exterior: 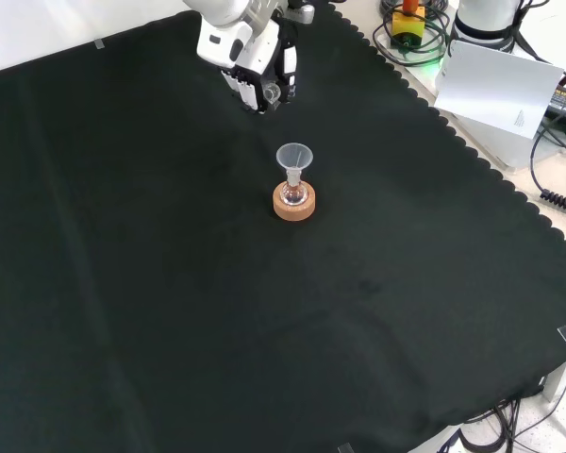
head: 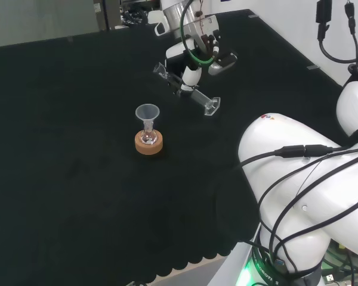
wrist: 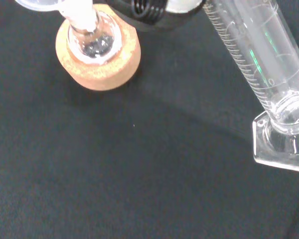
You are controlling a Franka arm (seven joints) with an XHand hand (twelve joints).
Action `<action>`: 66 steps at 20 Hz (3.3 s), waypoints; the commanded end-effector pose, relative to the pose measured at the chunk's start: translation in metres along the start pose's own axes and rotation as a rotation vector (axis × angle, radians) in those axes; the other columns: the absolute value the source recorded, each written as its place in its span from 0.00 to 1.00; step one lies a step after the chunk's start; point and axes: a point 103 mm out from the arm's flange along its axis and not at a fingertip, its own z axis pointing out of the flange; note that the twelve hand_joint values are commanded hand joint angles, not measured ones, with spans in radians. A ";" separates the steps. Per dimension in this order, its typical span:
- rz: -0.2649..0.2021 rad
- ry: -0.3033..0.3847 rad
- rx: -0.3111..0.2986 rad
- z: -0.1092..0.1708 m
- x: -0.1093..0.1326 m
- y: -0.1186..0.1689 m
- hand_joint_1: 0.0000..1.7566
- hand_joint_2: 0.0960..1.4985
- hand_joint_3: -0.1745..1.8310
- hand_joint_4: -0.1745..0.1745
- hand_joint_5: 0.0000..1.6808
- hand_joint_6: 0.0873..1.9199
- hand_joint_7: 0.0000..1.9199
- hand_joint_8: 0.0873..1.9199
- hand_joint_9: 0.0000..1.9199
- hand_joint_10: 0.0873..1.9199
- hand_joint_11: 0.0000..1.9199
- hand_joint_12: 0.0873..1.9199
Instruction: Put the graduated cylinder back on the table.
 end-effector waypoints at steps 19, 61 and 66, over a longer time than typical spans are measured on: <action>-0.046 0.208 -0.262 0.008 -0.032 0.036 0.74 0.65 0.09 0.00 0.72 0.29 0.66 0.27 0.84 0.00 0.67 0.33; -0.035 0.487 -0.589 0.049 -0.074 0.084 0.74 0.65 0.09 0.00 0.71 0.30 0.65 0.28 0.83 0.00 0.68 0.33; -0.035 0.490 -0.632 0.054 -0.071 0.089 0.74 0.65 0.09 0.00 0.71 0.30 0.65 0.28 0.83 0.00 0.68 0.33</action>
